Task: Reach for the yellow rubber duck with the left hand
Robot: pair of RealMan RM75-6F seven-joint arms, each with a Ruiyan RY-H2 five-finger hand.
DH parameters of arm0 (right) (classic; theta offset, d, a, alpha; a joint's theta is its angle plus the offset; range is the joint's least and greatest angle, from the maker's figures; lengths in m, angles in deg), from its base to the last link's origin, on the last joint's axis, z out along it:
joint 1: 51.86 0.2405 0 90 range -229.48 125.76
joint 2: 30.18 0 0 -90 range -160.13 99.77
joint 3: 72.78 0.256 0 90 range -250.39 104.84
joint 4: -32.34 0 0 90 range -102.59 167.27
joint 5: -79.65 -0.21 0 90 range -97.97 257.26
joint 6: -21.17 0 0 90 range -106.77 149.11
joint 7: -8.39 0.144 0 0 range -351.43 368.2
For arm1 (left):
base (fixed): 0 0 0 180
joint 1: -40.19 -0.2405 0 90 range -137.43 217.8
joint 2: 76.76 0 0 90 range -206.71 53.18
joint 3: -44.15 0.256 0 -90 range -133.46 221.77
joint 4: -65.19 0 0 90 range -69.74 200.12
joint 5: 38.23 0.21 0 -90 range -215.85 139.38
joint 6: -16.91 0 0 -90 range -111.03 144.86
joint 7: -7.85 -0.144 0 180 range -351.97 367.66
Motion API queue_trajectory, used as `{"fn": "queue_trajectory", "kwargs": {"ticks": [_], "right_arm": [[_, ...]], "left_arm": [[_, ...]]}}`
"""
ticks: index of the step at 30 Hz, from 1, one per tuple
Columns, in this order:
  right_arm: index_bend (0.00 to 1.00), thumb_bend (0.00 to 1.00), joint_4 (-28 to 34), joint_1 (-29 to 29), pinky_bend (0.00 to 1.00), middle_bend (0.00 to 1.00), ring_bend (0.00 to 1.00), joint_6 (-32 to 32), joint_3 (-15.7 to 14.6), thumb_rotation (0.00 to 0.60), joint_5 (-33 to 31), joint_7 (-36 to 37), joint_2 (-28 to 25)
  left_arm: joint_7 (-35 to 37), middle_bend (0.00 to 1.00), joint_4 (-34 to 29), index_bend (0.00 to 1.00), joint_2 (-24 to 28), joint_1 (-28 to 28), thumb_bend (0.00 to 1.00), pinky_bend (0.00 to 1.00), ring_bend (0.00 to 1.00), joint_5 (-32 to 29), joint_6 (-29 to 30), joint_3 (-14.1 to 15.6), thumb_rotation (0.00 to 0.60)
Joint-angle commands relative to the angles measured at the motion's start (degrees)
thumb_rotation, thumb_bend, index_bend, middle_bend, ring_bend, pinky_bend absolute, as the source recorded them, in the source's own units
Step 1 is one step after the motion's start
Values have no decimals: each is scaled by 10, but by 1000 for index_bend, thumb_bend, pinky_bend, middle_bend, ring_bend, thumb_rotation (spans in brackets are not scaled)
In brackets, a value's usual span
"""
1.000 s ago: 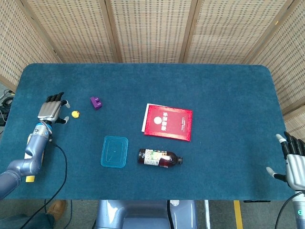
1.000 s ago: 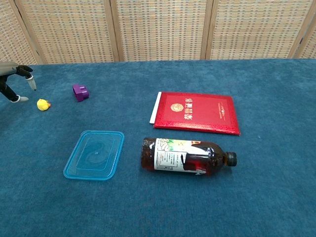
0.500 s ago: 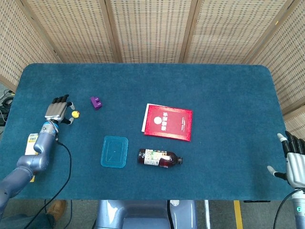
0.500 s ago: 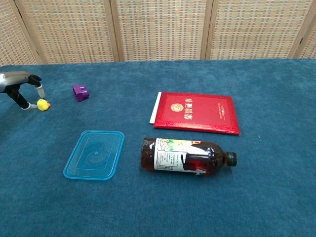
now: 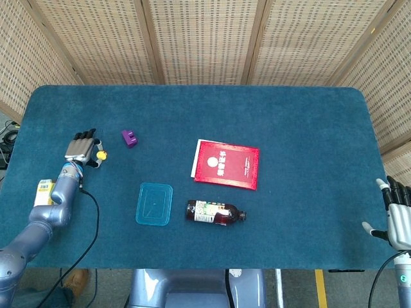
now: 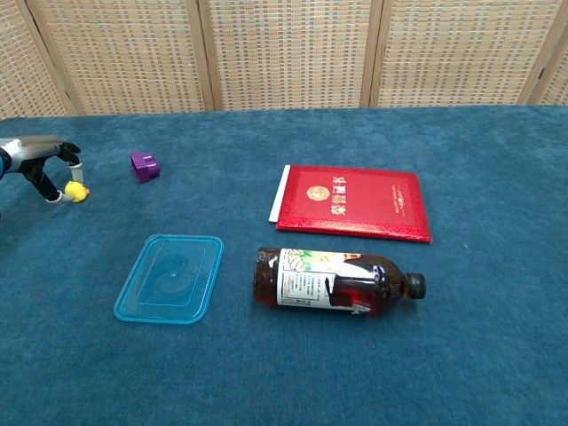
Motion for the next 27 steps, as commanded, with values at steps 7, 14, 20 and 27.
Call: {"fn": "queue_trajectory", "kwargs": {"ticks": [7,14,20,27], "right_arm": [[88,0,0,0,0,0,0,2,0,600,1,1,1],[88,0,2,0,0,0,0,2,-1,600,3,5,-2],[90,0,7,-1,0,0,0,4,-1,600,8,10,-5],[90,0,5,-3,0,0,0,5,-2,600,12,24,-11]], "left_arm": [[12,0,-13,551,10,-2,361,0,0,7,15,-6,600],[52,0,-145,558,84,-23,363,0,0,61,110,-2,600],[9,0,-344,552,167,-34,366,0,0,111,199,7,600],[-114,0,-452,549,157,-13,364,0,0,65,186,11,600]]}}
